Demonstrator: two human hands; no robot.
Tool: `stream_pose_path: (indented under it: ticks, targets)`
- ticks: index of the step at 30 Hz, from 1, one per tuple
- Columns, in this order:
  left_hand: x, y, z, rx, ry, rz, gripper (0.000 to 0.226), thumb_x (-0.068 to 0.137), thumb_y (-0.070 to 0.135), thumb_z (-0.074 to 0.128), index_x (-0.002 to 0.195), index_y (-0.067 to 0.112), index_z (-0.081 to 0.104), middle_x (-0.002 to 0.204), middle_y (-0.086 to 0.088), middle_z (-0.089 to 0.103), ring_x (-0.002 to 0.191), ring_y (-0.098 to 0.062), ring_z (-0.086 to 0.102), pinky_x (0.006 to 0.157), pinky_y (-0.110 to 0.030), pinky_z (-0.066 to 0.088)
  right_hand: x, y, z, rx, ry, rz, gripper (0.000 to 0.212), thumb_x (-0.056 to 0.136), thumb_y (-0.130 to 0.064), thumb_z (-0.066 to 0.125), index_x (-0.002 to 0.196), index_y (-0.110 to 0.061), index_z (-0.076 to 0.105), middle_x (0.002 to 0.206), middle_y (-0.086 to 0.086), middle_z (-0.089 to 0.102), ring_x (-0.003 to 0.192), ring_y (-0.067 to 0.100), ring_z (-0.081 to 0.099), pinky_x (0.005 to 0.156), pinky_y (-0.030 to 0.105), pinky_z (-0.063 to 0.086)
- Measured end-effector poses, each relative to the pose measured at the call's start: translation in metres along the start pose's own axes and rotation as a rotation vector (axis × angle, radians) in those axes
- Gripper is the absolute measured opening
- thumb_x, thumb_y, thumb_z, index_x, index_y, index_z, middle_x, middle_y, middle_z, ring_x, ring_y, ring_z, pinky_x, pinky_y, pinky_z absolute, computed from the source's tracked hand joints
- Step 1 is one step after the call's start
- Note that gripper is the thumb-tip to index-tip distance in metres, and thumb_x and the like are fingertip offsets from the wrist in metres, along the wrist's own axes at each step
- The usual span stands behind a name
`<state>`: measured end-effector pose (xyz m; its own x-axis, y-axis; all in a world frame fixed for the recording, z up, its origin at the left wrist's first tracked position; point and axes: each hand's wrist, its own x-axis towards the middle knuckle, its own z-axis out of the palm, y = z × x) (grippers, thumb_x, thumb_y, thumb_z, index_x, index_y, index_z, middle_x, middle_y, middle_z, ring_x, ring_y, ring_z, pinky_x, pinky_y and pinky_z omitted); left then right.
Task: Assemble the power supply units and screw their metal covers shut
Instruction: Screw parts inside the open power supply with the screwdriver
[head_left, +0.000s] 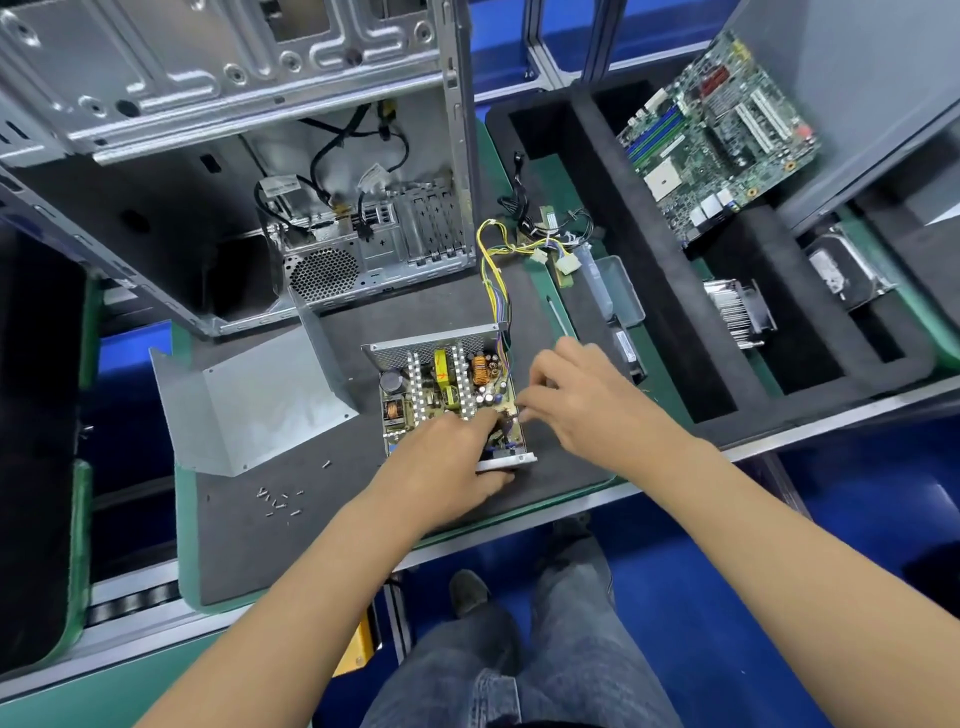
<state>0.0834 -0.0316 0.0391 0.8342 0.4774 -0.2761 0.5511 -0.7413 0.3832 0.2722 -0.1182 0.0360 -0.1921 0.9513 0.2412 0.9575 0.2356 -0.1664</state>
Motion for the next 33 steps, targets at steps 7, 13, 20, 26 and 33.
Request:
stream_pose_path:
  ticks: [7,13,20,26,33]
  targets:
    - [-0.008,0.002,-0.002,-0.041,0.063,-0.027,0.071,0.082,0.049,0.074,0.138,0.026,0.038,0.107,-0.005,0.065,0.098,-0.032,0.061,0.074,-0.036,0.046,-0.007,-0.019,0.034,0.474,-0.110,0.555,0.017,0.096,-0.015,0.062,0.110,-0.014,0.070,0.088,0.001,0.070,0.084,0.015,0.062,0.077,0.033,0.052]
    - [-0.004,0.000,-0.016,0.172,0.434,0.265,0.080,0.064,0.065,0.079,0.121,0.012,0.062,0.108,-0.004,0.063,0.101,-0.028,0.056,0.082,-0.037,0.038,-0.004,-0.022,0.037,0.852,-0.090,0.886,0.016,0.091,-0.011,0.068,0.106,-0.019,0.070,0.086,-0.009,0.070,0.076,-0.004,0.065,0.074,0.009,0.050]
    - [0.026,-0.012,-0.012,0.062,-0.070,0.162,0.113,0.068,0.069,0.069,0.153,0.033,0.004,0.142,0.004,0.048,0.123,-0.019,0.028,0.103,-0.038,0.021,-0.006,-0.019,0.036,0.929,-0.043,0.973,0.011,0.089,-0.011,0.072,0.089,-0.022,0.075,0.073,-0.014,0.071,0.067,-0.003,0.065,0.066,0.011,0.050]
    - [0.025,-0.017,-0.010,0.267,0.082,0.260,0.094,0.069,0.083,0.051,0.140,0.022,0.038,0.118,0.003,0.064,0.119,-0.020,0.041,0.094,-0.045,0.025,-0.010,-0.021,0.043,1.006,-0.044,1.016,0.021,0.091,-0.011,0.069,0.083,-0.031,0.068,0.071,-0.004,0.073,0.066,0.006,0.070,0.072,0.027,0.059]
    - [0.023,-0.015,-0.011,0.249,0.086,0.249,0.088,0.069,0.083,0.049,0.134,0.024,0.043,0.113,0.004,0.065,0.115,-0.019,0.045,0.093,-0.044,0.026,-0.007,-0.028,0.047,1.035,-0.001,1.034,0.016,0.088,-0.017,0.075,0.080,-0.029,0.068,0.067,0.000,0.072,0.065,0.012,0.070,0.069,0.030,0.058]
